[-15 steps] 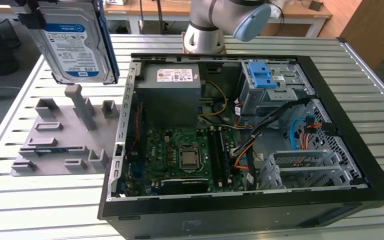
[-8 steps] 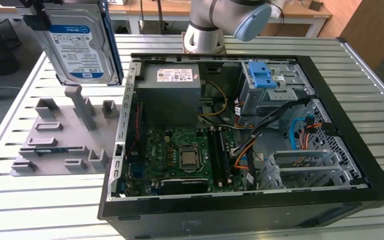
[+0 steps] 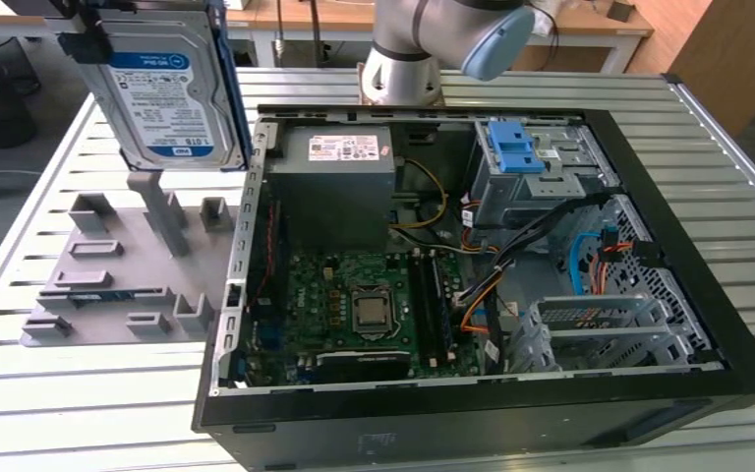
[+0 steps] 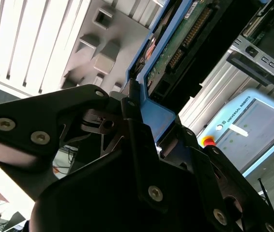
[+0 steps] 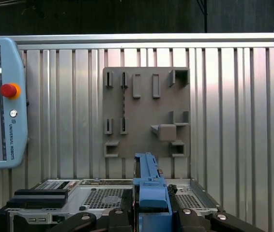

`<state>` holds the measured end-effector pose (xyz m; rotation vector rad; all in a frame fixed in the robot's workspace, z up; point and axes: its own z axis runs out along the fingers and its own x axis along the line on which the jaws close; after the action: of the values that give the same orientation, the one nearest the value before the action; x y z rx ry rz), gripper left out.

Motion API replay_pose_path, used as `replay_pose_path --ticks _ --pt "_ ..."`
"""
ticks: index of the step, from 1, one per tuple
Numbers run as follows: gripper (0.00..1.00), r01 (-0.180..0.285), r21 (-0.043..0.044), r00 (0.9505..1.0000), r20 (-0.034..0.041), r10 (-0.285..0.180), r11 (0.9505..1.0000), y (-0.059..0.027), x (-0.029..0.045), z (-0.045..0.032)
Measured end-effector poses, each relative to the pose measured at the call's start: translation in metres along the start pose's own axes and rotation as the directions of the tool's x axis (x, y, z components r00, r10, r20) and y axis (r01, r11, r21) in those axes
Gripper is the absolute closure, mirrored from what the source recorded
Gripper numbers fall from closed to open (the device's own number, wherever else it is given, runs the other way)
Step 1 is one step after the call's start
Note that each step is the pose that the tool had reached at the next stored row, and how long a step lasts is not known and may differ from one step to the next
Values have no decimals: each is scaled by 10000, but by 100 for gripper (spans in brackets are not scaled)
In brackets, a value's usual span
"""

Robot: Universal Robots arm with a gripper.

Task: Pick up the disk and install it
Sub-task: 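Pick up the disk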

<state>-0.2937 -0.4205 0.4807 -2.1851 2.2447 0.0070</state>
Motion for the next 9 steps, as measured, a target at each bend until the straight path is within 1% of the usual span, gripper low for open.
replay_pose_path --ticks 9 --pt "64 0 -1 10000 -1 0 10000 -114 40 0"
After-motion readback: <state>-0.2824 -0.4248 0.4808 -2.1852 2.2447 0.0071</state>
